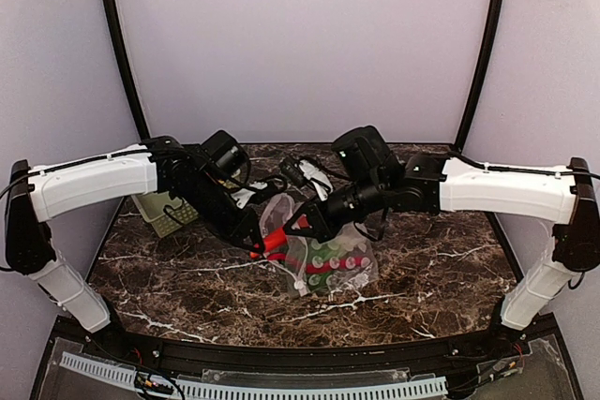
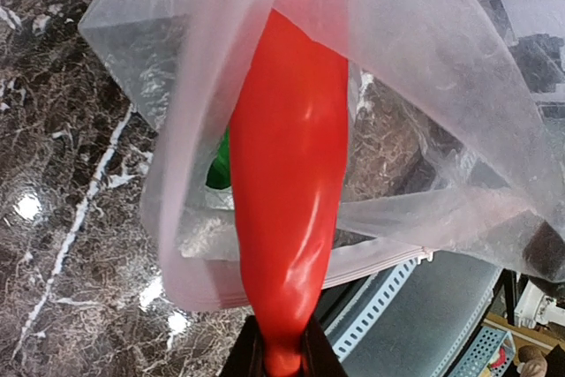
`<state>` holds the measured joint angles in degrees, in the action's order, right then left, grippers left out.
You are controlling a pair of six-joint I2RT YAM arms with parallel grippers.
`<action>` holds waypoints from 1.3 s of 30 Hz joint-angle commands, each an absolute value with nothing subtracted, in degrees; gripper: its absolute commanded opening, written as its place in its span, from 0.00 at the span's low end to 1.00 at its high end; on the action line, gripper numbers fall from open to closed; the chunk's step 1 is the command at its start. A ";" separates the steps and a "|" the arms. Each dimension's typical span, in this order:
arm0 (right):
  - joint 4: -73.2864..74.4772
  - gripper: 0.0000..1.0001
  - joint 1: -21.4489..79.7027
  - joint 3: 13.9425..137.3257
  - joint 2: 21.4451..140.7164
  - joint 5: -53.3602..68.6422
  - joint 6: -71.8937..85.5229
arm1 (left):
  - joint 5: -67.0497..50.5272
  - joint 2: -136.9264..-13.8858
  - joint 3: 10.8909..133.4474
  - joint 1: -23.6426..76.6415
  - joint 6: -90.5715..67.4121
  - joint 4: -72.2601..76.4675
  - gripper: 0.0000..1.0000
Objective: Place the food in the zip-top bag and seal the zipper
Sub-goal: Place the fake vegetable in the zipper food storage bag, then pick up the fake fruit from the bin.
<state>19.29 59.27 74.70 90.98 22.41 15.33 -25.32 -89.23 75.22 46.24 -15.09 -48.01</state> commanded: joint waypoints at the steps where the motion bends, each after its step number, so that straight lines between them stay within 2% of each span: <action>1: 17.01 0.00 59.26 73.30 90.66 18.69 19.97 | -19.56 -85.77 73.21 45.97 -14.92 -45.99 0.15; 9: 16.51 0.00 57.79 72.24 90.71 17.15 23.91 | -16.56 -82.42 69.83 45.97 -15.32 -43.99 0.30; 15: 15.03 0.00 56.49 70.78 89.78 16.78 26.46 | -15.80 -78.78 67.99 45.97 -16.21 -42.90 0.53; 19: 13.83 0.00 56.23 70.32 89.24 17.14 26.98 | -14.34 -73.28 63.33 45.97 -19.93 -37.59 0.62; 22: 13.15 0.00 56.10 70.23 89.21 17.60 27.07 | -15.76 -69.65 58.42 45.92 -25.95 -29.34 0.64; 29: 12.82 0.00 56.16 70.66 89.14 17.98 27.07 | -17.44 -69.61 50.63 45.89 -34.62 -15.74 0.65; 34: 13.00 0.00 56.10 70.37 87.92 15.53 27.32 | -15.47 -70.36 50.10 45.84 -35.13 -13.35 0.60; 39: 14.86 0.00 55.99 70.10 85.57 9.08 27.69 | -14.54 -69.28 54.35 42.49 -31.05 -18.84 0.61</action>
